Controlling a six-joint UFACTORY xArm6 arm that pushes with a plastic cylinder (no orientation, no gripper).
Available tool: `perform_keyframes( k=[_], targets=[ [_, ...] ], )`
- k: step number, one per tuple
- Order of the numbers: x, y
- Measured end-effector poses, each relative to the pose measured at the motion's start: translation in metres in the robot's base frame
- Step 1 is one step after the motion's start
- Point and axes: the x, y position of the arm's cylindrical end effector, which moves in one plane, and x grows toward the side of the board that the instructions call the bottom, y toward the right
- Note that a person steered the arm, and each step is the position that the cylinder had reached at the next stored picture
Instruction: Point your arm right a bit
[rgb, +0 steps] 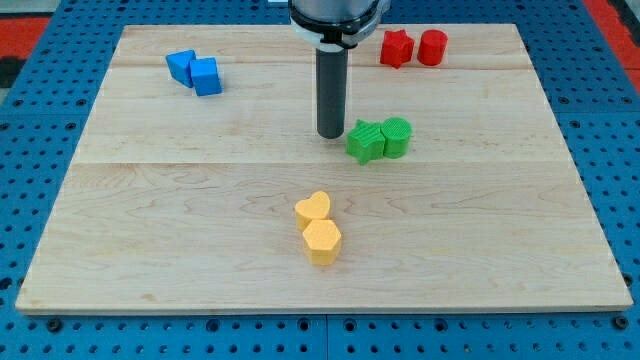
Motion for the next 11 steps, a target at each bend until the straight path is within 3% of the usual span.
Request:
perform_keyframes(
  k=[11],
  targets=[
    [0.000,0.011]
  ],
)
